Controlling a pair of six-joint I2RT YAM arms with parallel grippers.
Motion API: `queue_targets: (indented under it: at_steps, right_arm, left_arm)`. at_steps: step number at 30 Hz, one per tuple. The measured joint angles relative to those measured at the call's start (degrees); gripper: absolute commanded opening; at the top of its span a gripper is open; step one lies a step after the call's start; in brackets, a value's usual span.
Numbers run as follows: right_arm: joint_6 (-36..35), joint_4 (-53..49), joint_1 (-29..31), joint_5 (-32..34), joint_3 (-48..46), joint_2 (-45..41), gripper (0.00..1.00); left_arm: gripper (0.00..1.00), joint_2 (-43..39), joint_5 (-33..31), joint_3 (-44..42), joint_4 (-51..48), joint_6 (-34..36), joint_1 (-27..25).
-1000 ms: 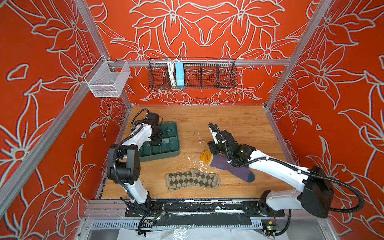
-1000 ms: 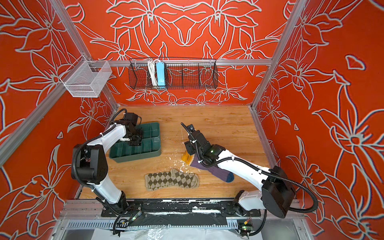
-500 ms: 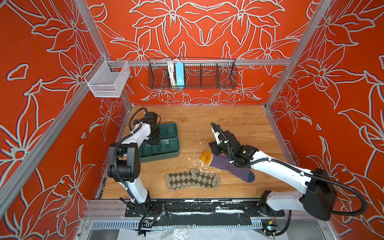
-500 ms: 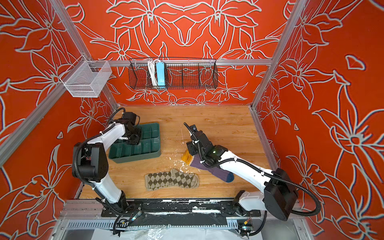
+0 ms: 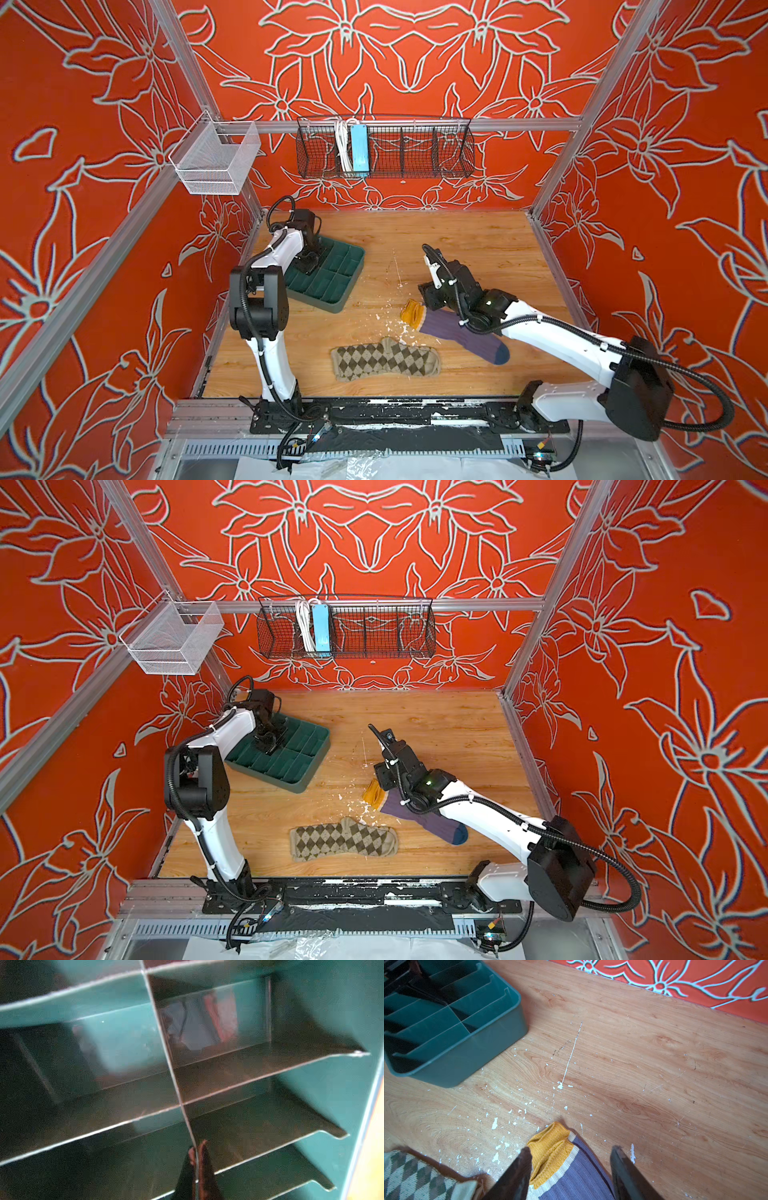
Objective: Roll the socks
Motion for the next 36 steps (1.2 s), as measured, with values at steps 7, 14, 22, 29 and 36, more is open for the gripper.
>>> queue_targets:
  at_steps: [7, 14, 22, 29, 36]
  right_arm:
    - [-0.2, -0.4, -0.5, -1.4, 0.5, 0.0, 0.62]
    - [-0.3, -1.2, -1.0, -3.5, 2.3, 0.0, 0.62]
    - [0.0, -2.2, -1.2, -6.5, 5.2, 2.6, 0.62]
    - [1.1, -4.4, -1.3, -6.9, 7.0, 4.7, 0.62]
    - [2.6, -7.4, -2.5, -6.8, 7.7, 5.5, 0.63]
  left_arm:
    - [0.00, 5.7, 8.4, 8.7, -4.0, 24.0, 0.0]
    - [0.00, 7.2, 10.8, 11.2, -9.7, 42.5, -0.5]
    - [0.00, 4.4, 6.0, 7.7, -11.0, 51.2, -2.4]
    - [0.00, 1.7, 0.7, 4.2, -11.3, 52.4, -3.7]
    - [0.12, -1.2, -2.9, 0.7, -11.5, 52.6, -4.2]
